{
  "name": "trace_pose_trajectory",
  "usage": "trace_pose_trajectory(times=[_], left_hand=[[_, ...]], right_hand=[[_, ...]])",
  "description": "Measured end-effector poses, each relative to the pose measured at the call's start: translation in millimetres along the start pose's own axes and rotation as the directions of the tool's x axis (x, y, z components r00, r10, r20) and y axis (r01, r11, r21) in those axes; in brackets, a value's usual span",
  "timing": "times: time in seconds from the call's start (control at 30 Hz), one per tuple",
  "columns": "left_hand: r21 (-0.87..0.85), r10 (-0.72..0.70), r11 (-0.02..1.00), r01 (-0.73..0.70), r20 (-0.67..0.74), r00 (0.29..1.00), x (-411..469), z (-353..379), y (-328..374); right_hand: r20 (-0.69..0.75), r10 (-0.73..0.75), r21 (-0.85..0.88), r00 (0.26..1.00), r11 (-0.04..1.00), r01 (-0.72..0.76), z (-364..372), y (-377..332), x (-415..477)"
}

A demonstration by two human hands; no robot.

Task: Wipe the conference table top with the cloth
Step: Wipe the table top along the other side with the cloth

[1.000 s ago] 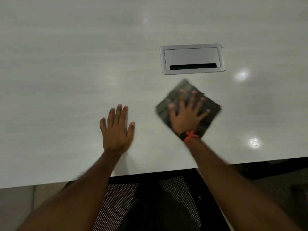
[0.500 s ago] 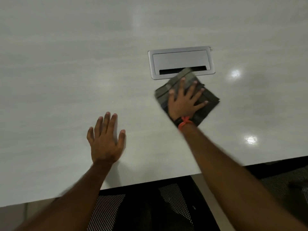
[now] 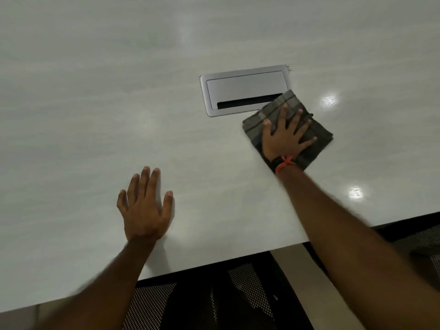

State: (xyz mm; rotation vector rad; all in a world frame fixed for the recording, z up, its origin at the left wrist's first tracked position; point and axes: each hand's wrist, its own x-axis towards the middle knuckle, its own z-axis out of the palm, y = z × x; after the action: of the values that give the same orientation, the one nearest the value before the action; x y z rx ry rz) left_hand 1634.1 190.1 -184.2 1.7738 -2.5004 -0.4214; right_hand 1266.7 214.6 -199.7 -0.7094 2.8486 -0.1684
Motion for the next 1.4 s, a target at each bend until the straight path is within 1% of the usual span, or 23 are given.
trace_pose_trajectory(times=[0.07,0.17,0.27,0.3,0.33,0.37,0.43,0.47,0.53,0.6,0.67,0.73,0.8,0.83,0.87,0.9,1.0,1.07,1.1,1.17,1.2,1.3,1.4], left_hand=[[0.003,0.001,1.0,-0.001,0.005,1.0,-1.1,-0.4,1.1],[0.004,-0.002,1.0,0.002,0.013,1.0,-1.9,-2.4,1.6],[-0.003,0.001,1.0,-0.001,0.024,1.0,-0.9,-3.1,1.2],[-0.008,0.002,1.0,-0.002,0.026,1.0,-0.6,-2.8,1.6],[-0.009,0.001,1.0,-0.001,0.019,1.0,-0.7,-2.5,2.0],[-0.006,-0.001,1.0,0.001,0.009,1.0,-1.2,-2.3,2.1],[-0.009,0.001,1.0,-0.001,-0.002,1.0,-1.4,-0.8,1.7],[-0.006,0.006,1.0,-0.006,-0.005,1.0,-1.5,-0.2,1.5],[0.017,0.015,1.0,-0.015,-0.016,1.0,-0.4,1.3,0.0],[0.017,0.014,1.0,-0.014,-0.013,1.0,0.7,2.4,-0.5],[0.016,0.017,1.0,-0.017,-0.004,1.0,-1.1,1.6,0.5],[0.016,0.017,1.0,-0.017,0.005,1.0,-1.8,0.1,0.3],[0.022,0.008,1.0,-0.008,0.014,1.0,-0.6,-0.9,-1.5],[0.031,0.009,0.999,-0.01,0.019,1.0,-0.6,-0.9,-1.7],[0.035,0.011,0.999,-0.011,0.02,1.0,-0.9,-1.0,-1.3],[0.032,0.009,0.999,-0.009,0.014,1.0,-1.3,-1.4,-0.8],[0.005,0.01,1.0,-0.01,-0.005,1.0,-0.9,-0.2,0.1],[0.02,0.017,1.0,-0.017,-0.006,1.0,-0.1,2.2,-1.7],[0.028,0.015,1.0,-0.015,-0.011,1.0,0.7,2.8,-2.2],[0.026,0.008,1.0,-0.008,-0.015,1.0,1.1,3.4,-2.2],[0.022,0.01,1.0,-0.01,-0.013,1.0,0.3,3.0,-1.8],[-0.013,0.013,1.0,-0.012,0.002,1.0,-0.5,1.6,-1.5],[-0.036,0.006,0.999,-0.004,0.03,1.0,1.6,2.3,-2.2]], right_hand=[[0.018,-0.048,0.008,0.999,0.999,0.048,11.3,-30.4,-31.7],[0.061,-0.267,-0.011,0.962,0.963,0.268,25.5,-78.1,-100.2],[0.197,-0.574,-0.029,0.795,0.807,0.59,30.6,-87.1,-137.4],[0.209,-0.625,-0.019,0.752,0.766,0.642,29.6,-76.7,-127.2],[0.182,-0.622,-0.018,0.762,0.773,0.635,26.1,-62.8,-109.9],[0.135,-0.56,-0.029,0.817,0.822,0.568,21.3,-45.9,-88.8],[0.067,-0.329,-0.026,0.942,0.943,0.331,7.8,-5.8,-39.0],[0.075,-0.213,-0.006,0.974,0.977,0.214,-0.8,13.6,-17.2],[0.089,-0.054,0.011,0.995,0.999,0.053,-12.8,34.6,5.3],[0.058,0.029,0.0,0.998,1.0,-0.029,-9.0,21.0,-5.2],[0.061,-0.022,0.008,0.998,1.0,0.021,2.3,-17.7,-43.9],[0.102,-0.276,-0.032,0.956,0.959,0.281,18.4,-52.7,-95.1],[0.214,-0.591,-0.069,0.778,0.785,0.615,23.8,-64.1,-127.9],[0.256,-0.668,-0.055,0.699,0.712,0.7,21.9,-59.6,-124.5],[0.247,-0.692,-0.051,0.678,0.69,0.722,17.8,-51.9,-112.1],[0.193,-0.659,-0.059,0.727,0.732,0.679,15.3,-41.0,-93.8],[0.075,-0.288,-0.03,0.955,0.956,0.291,1.1,-2.9,-26.5],[0.075,-0.061,0.008,0.995,0.998,0.061,-7.9,6.8,-6.5],[0.07,-0.014,0.002,0.997,1.0,0.014,-7.3,0.5,-9.5],[0.07,-0.051,-0.002,0.996,0.999,0.051,3.2,-26.2,-42.8],[0.075,-0.138,-0.009,0.988,0.99,0.139,12.3,-39.2,-69.9],[0.133,-0.503,-0.068,0.854,0.855,0.514,38.1,-56.6,-157.0],[0.156,-0.619,-0.05,0.769,0.773,0.632,38.8,-39.9,-190.2]])
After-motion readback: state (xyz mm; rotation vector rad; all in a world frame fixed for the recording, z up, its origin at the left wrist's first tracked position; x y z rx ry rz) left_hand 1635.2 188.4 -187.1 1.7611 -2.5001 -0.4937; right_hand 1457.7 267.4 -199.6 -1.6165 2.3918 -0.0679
